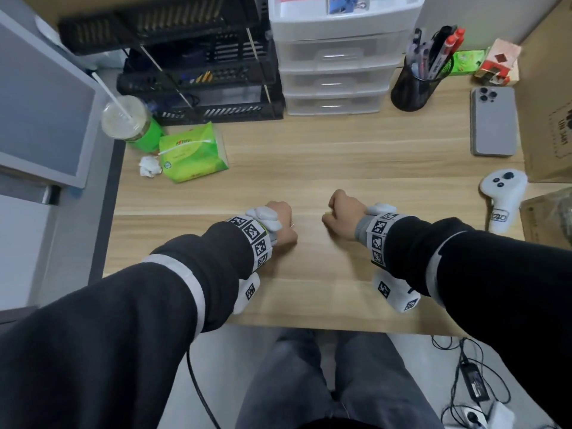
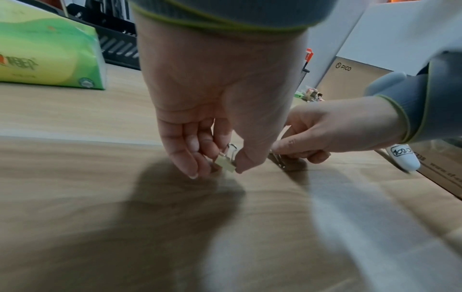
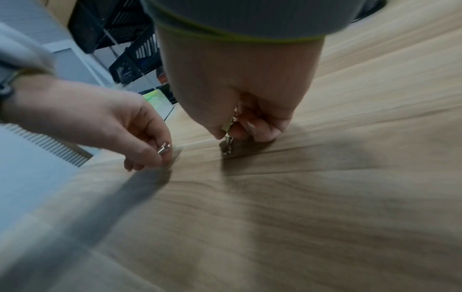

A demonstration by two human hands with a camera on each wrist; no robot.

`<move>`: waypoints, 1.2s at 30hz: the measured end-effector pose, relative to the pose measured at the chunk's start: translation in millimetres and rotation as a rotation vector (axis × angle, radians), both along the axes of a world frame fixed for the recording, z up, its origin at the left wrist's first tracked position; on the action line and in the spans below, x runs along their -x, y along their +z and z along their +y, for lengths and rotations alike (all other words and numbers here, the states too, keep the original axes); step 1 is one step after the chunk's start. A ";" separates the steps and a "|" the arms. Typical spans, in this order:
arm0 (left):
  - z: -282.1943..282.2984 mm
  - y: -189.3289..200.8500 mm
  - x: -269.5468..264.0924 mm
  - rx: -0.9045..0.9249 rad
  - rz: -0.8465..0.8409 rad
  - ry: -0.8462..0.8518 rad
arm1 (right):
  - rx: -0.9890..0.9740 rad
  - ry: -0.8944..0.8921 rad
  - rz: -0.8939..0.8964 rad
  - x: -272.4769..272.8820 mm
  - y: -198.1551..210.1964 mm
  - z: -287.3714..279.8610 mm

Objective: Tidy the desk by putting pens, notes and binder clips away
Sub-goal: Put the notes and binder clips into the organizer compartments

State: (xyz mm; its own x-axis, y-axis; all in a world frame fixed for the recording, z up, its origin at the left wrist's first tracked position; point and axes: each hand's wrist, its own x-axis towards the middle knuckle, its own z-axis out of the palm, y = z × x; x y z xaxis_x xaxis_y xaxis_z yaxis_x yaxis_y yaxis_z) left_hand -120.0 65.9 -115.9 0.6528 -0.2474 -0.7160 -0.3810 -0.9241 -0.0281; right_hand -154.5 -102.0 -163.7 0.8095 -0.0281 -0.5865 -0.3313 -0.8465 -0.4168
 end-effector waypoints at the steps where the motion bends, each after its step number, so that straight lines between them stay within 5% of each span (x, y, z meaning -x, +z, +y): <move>1: 2.4 -1.0 0.0 0.018 0.009 0.010 | 0.044 0.033 -0.011 -1.9 -4.3 3.1; 8: 19.5 -9.2 -3.2 0.090 0.040 0.058 | 0.211 0.189 -0.007 -5.9 1.9 13.2; 13: 15.2 -11.5 -5.9 0.164 0.032 0.107 | 0.155 0.205 -0.009 -6.1 1.4 6.0; 19: 8.3 -11.1 -11.3 0.370 0.001 0.188 | -0.220 -0.113 0.016 -5.5 6.8 -12.9; 26: -20.4 6.6 -18.7 0.736 -0.014 0.227 | -0.940 -0.834 0.505 -9.1 22.7 -19.5; 32: -58.2 35.0 -31.6 0.780 -0.070 0.060 | -1.242 -0.938 0.494 -28.0 44.8 -18.0; 36: -62.7 59.7 -52.1 0.799 -0.207 -0.024 | -1.230 -1.014 0.423 -48.3 65.8 -29.0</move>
